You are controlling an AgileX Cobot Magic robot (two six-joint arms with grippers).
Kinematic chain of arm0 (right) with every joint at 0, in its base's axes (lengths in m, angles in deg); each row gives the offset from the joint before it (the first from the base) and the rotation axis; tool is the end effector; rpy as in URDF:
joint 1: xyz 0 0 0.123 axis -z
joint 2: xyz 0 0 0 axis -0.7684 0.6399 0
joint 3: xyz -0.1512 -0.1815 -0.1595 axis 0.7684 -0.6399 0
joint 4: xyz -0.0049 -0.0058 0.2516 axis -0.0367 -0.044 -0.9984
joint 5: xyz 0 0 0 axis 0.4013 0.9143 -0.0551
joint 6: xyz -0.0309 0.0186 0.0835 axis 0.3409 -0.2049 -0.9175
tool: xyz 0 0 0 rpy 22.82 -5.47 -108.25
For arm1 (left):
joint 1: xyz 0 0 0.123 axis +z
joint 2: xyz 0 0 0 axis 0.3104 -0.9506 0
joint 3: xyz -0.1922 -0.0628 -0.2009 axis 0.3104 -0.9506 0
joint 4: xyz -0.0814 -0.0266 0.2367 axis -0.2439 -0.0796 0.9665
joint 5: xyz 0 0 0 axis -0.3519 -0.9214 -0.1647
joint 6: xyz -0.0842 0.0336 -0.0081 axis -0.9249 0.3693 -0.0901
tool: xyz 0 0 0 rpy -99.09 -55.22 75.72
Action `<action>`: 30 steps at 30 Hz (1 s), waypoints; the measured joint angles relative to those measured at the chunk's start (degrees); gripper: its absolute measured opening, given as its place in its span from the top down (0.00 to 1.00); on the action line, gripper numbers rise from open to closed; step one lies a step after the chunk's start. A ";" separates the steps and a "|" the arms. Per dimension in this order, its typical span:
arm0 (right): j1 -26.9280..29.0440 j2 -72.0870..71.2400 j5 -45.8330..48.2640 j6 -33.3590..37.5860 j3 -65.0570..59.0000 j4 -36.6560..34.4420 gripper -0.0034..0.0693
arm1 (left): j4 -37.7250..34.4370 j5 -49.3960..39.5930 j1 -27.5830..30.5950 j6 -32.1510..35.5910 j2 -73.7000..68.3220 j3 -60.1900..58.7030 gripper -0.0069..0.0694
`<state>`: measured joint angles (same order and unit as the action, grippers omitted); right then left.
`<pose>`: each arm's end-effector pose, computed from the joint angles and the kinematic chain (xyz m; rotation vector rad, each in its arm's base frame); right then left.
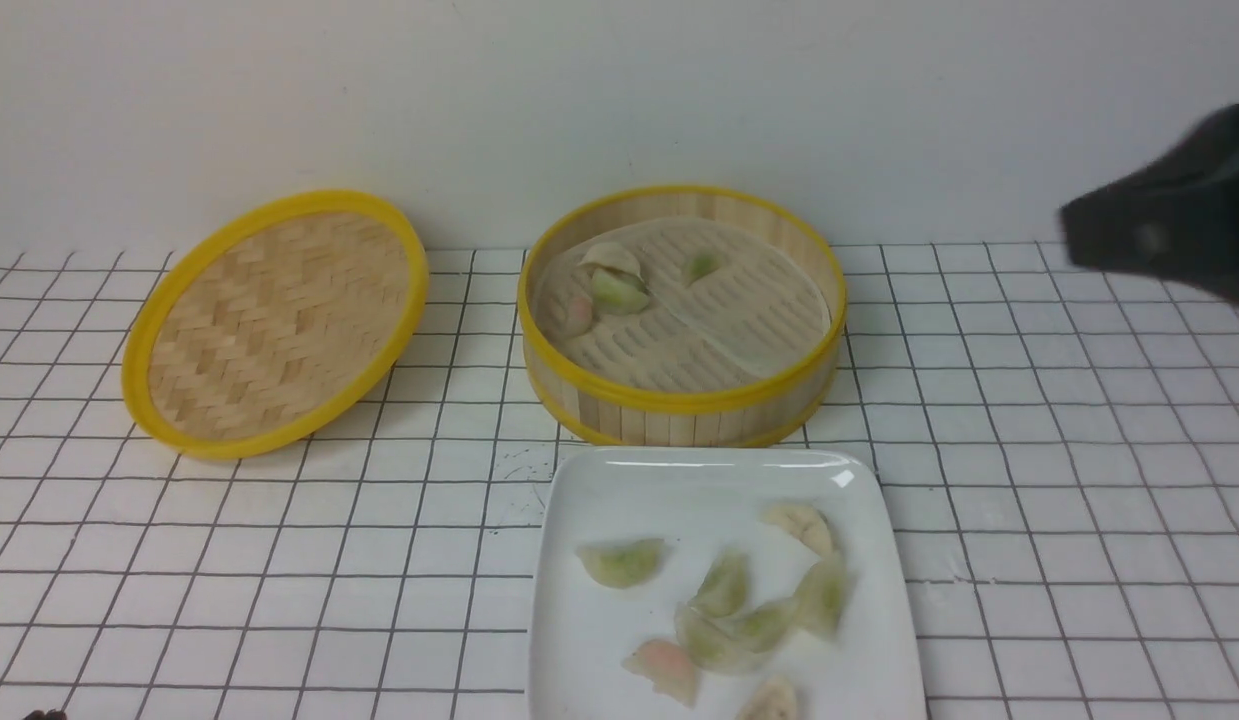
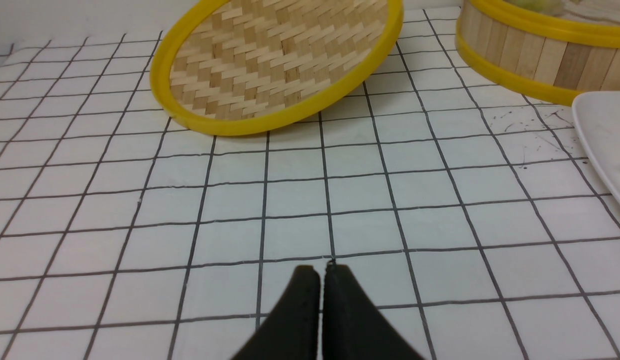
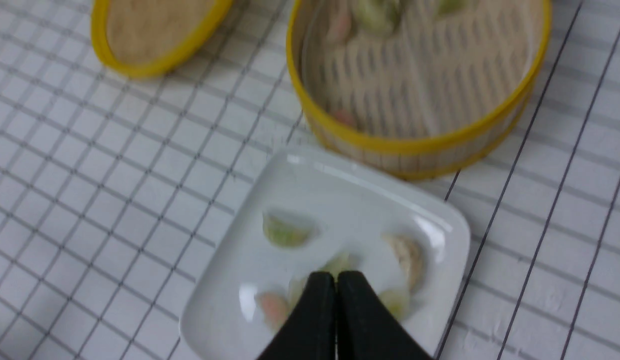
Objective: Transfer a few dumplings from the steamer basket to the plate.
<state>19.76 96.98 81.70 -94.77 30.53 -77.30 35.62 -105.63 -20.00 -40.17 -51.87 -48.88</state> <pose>0.1444 0.0903 0.4293 -0.3805 2.2280 0.4624 0.0522 -0.0044 0.1702 0.0471 1.8797 -0.0521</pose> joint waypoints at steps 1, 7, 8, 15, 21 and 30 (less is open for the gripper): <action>0.00 -5.60 -3.72 -0.50 -3.98 1.37 0.97 | 0.00 0.00 0.00 0.00 0.00 0.00 0.92; 0.00 -31.72 -24.14 -5.33 -24.40 5.37 0.97 | 0.00 0.00 0.00 0.00 0.00 0.00 0.92; 0.00 -35.45 -26.11 -6.90 -27.79 6.32 0.97 | 0.00 0.00 0.00 0.00 0.00 0.00 0.92; 0.00 -54.91 -35.69 -10.36 -42.13 14.27 0.97 | 0.06 0.00 0.00 0.00 0.05 0.00 0.92; 0.00 -55.45 -41.39 -10.36 -44.41 16.05 0.97 | 0.05 -0.06 0.00 0.00 0.12 0.00 0.92; 0.00 -55.13 -41.92 -8.67 -44.67 13.42 0.97 | 0.16 -0.06 0.00 0.00 0.12 0.00 0.92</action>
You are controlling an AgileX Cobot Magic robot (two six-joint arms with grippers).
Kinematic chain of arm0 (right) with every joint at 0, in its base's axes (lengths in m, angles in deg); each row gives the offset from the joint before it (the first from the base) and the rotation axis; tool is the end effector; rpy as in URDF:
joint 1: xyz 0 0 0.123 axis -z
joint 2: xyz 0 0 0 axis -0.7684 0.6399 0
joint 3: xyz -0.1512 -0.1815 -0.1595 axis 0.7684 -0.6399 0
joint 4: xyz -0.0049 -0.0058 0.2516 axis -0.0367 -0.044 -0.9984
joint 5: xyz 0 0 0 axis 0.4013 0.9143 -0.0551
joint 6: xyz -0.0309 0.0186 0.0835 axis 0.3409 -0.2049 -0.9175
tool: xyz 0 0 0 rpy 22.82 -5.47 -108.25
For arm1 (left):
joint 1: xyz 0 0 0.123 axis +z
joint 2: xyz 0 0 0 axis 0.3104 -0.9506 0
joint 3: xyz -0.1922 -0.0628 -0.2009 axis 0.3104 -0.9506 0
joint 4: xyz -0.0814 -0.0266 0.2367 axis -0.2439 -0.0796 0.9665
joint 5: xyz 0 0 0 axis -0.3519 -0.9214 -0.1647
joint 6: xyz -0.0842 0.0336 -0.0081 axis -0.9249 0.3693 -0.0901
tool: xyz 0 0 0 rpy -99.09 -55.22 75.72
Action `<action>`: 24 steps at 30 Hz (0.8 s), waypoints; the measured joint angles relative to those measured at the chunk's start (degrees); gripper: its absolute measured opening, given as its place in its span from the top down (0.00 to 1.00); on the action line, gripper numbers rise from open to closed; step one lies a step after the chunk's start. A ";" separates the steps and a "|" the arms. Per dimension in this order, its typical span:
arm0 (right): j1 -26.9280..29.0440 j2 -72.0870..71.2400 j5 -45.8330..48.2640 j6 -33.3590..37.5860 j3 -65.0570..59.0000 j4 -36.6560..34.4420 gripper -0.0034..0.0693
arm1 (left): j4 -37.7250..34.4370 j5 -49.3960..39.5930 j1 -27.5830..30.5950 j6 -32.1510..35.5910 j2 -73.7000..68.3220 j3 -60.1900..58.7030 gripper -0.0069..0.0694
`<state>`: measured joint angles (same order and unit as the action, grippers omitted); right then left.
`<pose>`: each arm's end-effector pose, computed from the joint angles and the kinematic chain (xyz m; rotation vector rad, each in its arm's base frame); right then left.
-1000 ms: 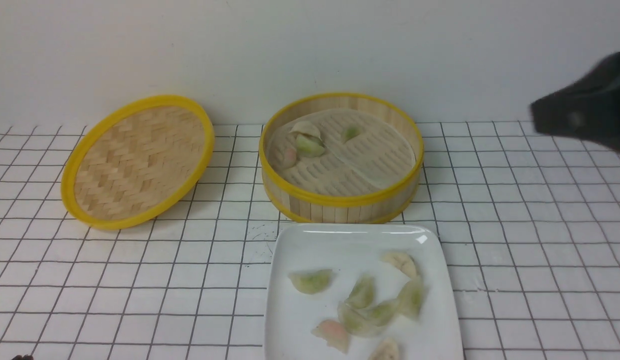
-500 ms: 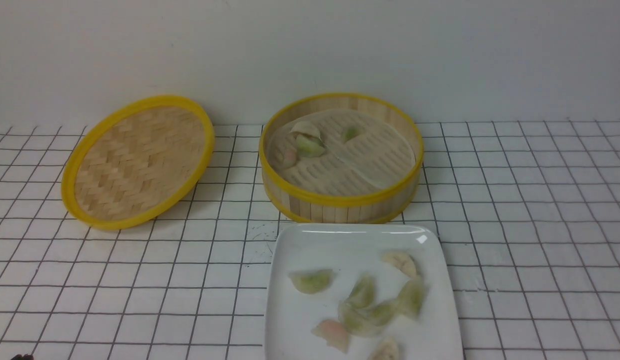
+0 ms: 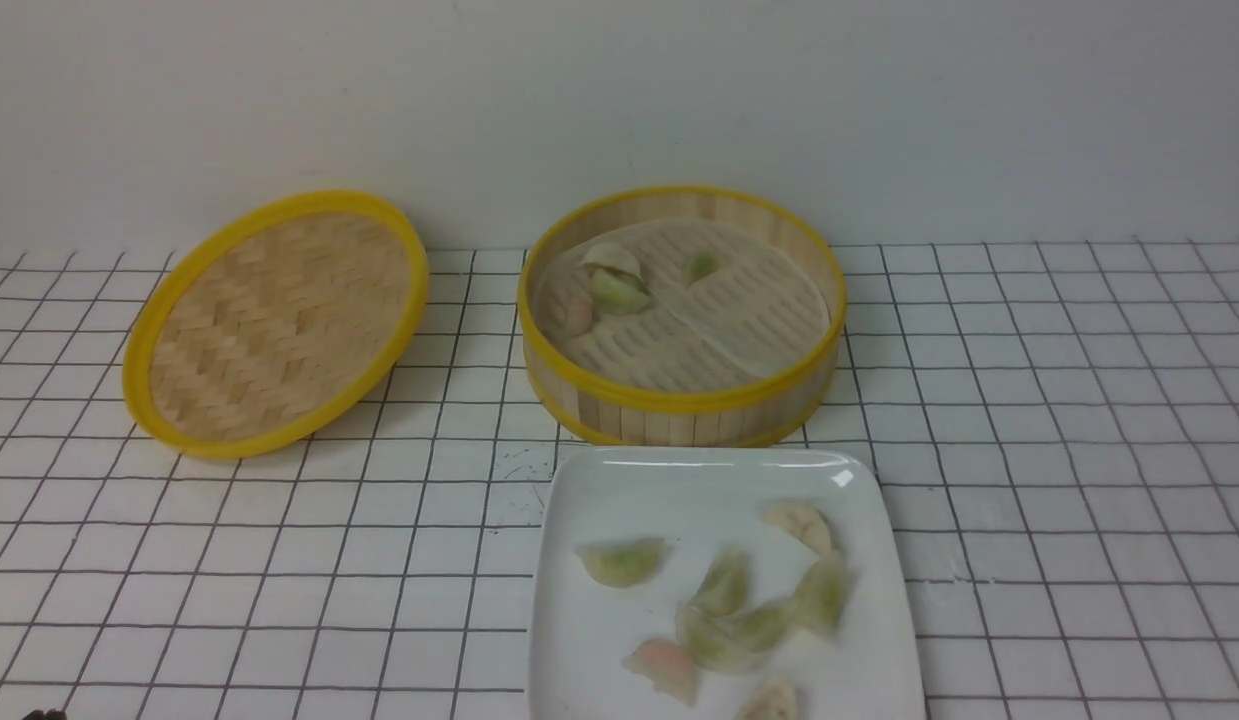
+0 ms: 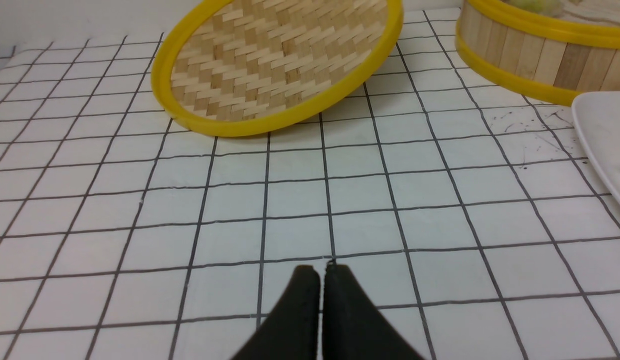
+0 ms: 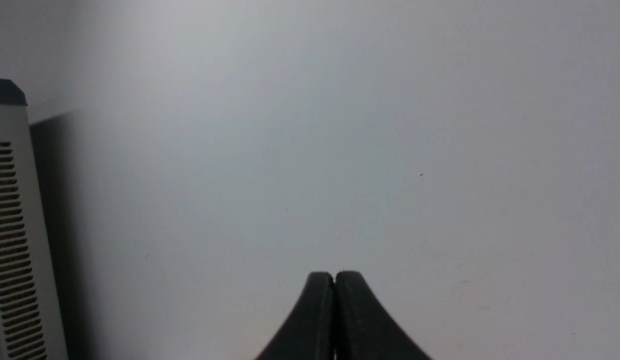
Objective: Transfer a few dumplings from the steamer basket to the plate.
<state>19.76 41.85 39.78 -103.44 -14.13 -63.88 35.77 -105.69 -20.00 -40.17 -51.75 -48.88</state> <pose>0.0104 0.0012 0.3328 -0.1989 1.3097 0.5660 0.0520 -0.0043 0.1702 0.0488 1.8786 -0.0495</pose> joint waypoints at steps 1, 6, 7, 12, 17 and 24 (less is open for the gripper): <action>0.00 0.00 0.00 0.90 0.00 -0.95 0.97 | 0.00 0.00 0.00 0.00 0.00 0.00 0.92; 0.00 0.00 0.12 10.43 0.00 -9.06 0.97 | 0.00 0.00 0.00 0.00 0.00 0.00 0.92; 0.00 0.00 0.38 12.20 0.00 -10.56 0.97 | 0.00 0.00 0.00 0.00 0.00 0.00 0.92; 0.91 -0.35 2.13 14.67 -0.75 -12.09 0.97 | 0.00 0.00 0.00 0.00 0.00 0.00 0.92; 15.61 -0.95 2.76 14.93 -6.34 -12.24 0.97 | 0.00 0.00 0.00 0.00 0.00 0.00 0.92; 34.97 -0.95 3.76 15.88 -20.03 -12.24 0.97 | 0.00 0.00 0.00 0.00 0.00 0.00 0.92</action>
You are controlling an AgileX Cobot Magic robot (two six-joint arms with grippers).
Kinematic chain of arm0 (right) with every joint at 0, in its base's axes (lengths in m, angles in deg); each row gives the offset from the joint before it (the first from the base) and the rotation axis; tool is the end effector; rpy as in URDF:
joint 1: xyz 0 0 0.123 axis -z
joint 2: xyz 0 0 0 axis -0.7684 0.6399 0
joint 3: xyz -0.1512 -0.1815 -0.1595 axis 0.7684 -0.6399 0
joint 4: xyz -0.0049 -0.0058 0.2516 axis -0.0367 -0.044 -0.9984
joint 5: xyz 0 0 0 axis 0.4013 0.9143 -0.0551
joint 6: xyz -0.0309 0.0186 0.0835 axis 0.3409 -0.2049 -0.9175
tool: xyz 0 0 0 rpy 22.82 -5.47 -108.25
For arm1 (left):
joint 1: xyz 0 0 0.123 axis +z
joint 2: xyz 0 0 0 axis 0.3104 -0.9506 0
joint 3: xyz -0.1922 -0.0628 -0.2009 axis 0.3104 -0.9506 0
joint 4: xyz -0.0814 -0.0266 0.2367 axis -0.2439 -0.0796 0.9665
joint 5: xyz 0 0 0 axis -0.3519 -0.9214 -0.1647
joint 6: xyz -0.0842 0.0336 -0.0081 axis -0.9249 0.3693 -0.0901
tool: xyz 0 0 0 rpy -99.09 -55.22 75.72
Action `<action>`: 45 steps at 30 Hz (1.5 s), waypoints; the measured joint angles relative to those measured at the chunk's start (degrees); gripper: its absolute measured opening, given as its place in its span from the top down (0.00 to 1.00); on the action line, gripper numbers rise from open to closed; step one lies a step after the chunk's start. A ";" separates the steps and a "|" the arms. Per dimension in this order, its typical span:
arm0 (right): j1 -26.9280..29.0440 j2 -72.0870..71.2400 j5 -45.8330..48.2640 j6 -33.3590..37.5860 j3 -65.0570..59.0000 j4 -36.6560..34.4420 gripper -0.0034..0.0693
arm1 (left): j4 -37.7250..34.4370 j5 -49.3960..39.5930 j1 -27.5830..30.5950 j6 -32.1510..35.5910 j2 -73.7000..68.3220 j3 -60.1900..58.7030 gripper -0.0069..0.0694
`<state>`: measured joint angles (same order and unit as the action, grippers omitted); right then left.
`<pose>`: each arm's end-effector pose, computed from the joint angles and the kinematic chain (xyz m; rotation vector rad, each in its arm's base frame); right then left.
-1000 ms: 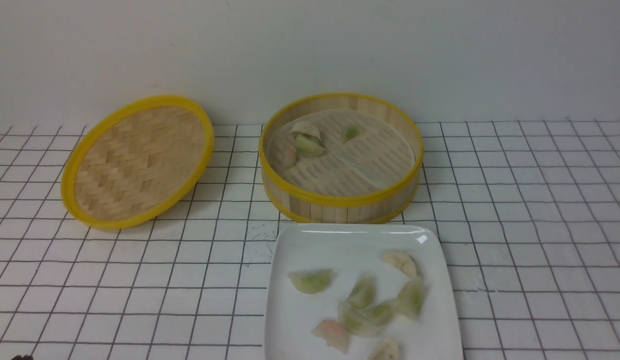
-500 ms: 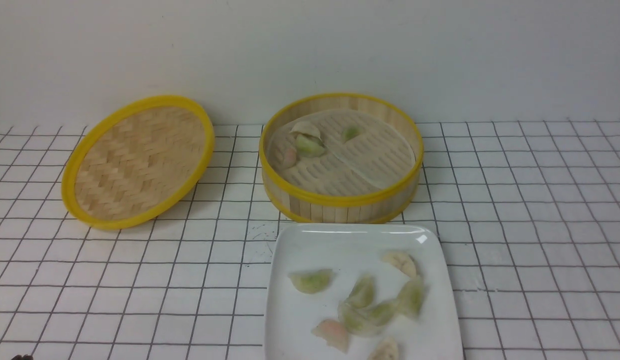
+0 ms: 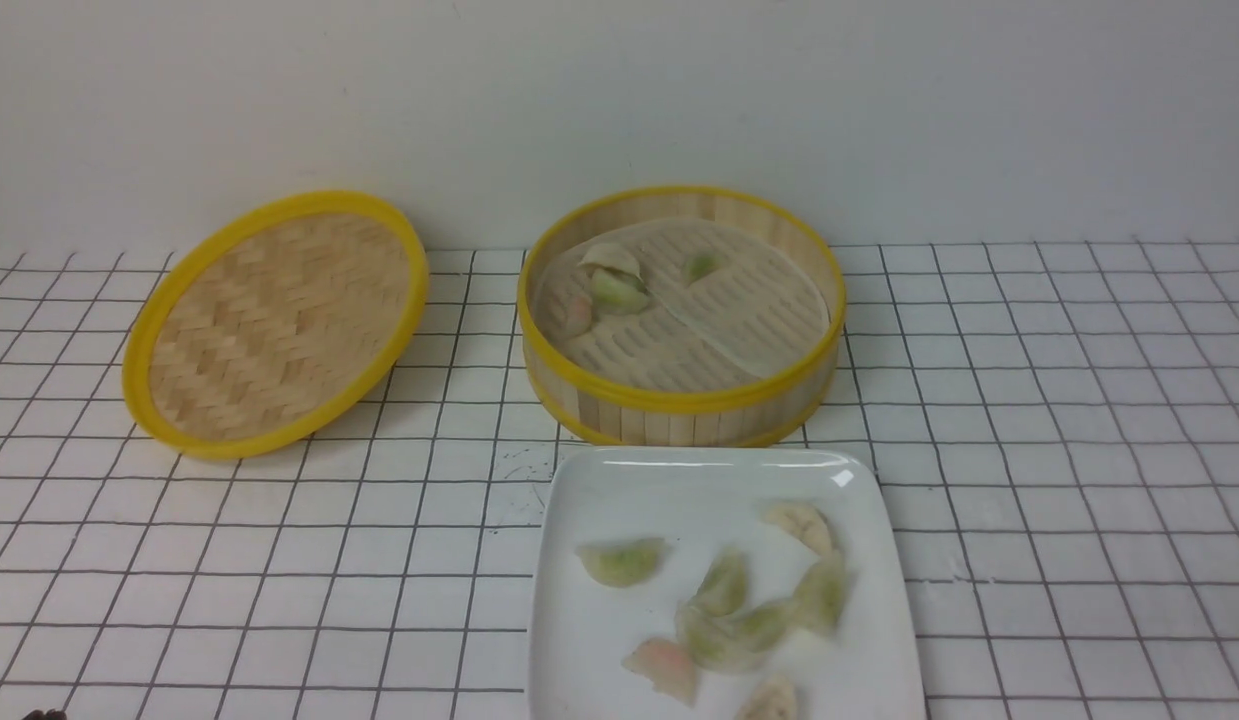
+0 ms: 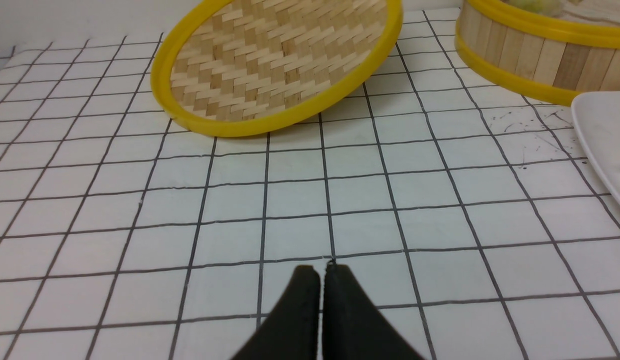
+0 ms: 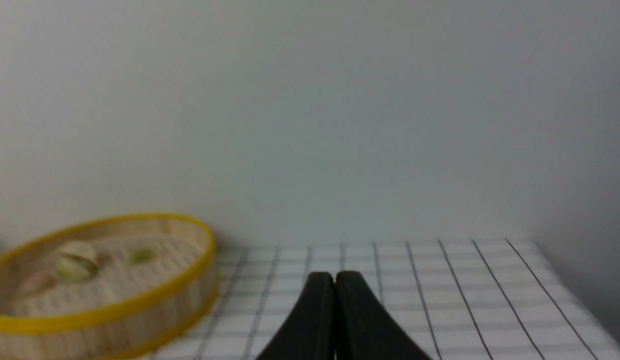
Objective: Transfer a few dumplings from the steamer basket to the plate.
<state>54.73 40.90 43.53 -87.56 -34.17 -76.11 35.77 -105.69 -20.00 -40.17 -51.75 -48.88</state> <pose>0.0482 -0.0026 0.2169 0.1397 1.6999 0.0238 0.0520 -0.0043 0.1702 0.0488 1.8786 -0.0495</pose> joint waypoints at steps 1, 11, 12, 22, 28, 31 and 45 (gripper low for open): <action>1.42 0.00 0.26 0.23 -4.35 0.00 0.97 | 0.00 0.00 0.00 0.00 0.00 0.00 0.92; -2.20 0.00 2.89 0.18 -6.96 -0.17 0.97 | 0.00 0.00 0.00 0.00 0.00 0.00 0.92; -2.25 0.00 2.89 0.18 -6.96 -0.17 0.97 | 0.00 0.00 0.00 0.00 0.00 0.00 0.92; -2.31 0.00 2.89 0.18 -6.96 -0.17 0.97 | 0.00 0.00 0.00 0.00 0.00 0.00 0.92; -2.31 0.00 2.89 0.18 -6.96 -0.17 0.97 | 0.00 0.00 0.00 0.00 0.00 0.00 0.92; -2.31 0.00 2.89 0.18 -6.96 -0.18 0.97 | 0.00 0.00 0.00 0.00 0.00 0.00 0.92; -2.31 0.00 2.89 0.18 -6.96 -0.18 0.97 | 0.00 0.00 0.00 0.00 0.00 0.00 0.92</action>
